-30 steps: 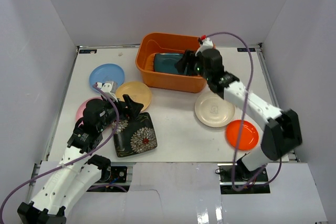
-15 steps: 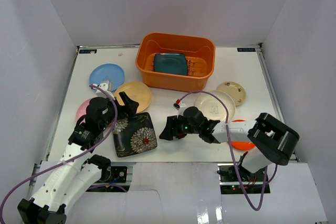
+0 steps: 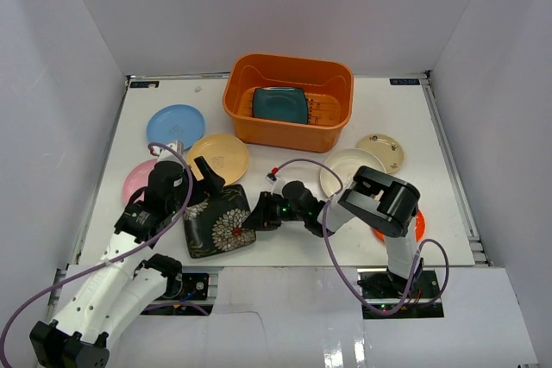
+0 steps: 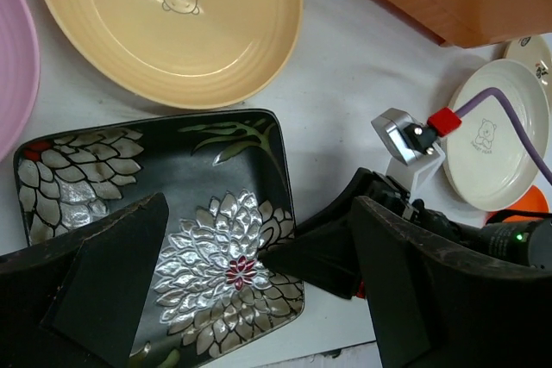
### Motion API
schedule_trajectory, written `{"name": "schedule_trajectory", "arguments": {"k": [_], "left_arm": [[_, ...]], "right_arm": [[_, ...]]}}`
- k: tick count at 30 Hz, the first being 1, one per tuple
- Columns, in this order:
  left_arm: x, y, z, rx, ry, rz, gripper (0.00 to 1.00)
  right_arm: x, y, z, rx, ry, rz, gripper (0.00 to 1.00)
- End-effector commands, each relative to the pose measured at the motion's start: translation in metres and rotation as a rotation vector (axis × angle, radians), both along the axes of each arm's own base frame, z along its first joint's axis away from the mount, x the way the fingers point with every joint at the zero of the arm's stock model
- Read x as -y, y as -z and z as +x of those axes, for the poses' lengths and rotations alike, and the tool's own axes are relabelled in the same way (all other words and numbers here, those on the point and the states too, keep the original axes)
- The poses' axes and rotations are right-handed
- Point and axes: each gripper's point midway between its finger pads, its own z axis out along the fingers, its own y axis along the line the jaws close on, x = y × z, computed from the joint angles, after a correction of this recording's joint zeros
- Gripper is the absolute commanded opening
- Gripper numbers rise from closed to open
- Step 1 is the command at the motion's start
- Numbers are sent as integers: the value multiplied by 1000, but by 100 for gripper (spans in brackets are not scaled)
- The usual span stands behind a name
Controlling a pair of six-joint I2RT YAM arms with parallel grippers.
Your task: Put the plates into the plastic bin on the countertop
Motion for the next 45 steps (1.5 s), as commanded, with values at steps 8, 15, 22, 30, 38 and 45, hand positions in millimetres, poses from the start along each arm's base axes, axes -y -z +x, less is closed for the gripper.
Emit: {"name": "schedule_trajectory", "arguments": {"k": [8, 15, 22, 30, 38, 45], "left_arm": [[-3, -26, 10, 45, -7, 31, 98], [-8, -11, 29, 34, -150, -27, 95], [-17, 23, 42, 4, -337, -136, 92], [-30, 69, 53, -106, -506, -116, 89], [-39, 101, 67, -182, -568, -90, 89], [-42, 122, 81, -233, -569, -75, 85]], "right_arm": [[23, -35, -6, 63, 52, 44, 8], [87, -78, -2, 163, 172, 65, 8], [148, -195, 44, 424, 359, 150, 8], [197, -308, 136, 600, 521, 196, 8], [200, -361, 249, 622, 618, 178, 8], [193, -351, 319, 607, 697, 110, 8]]}}
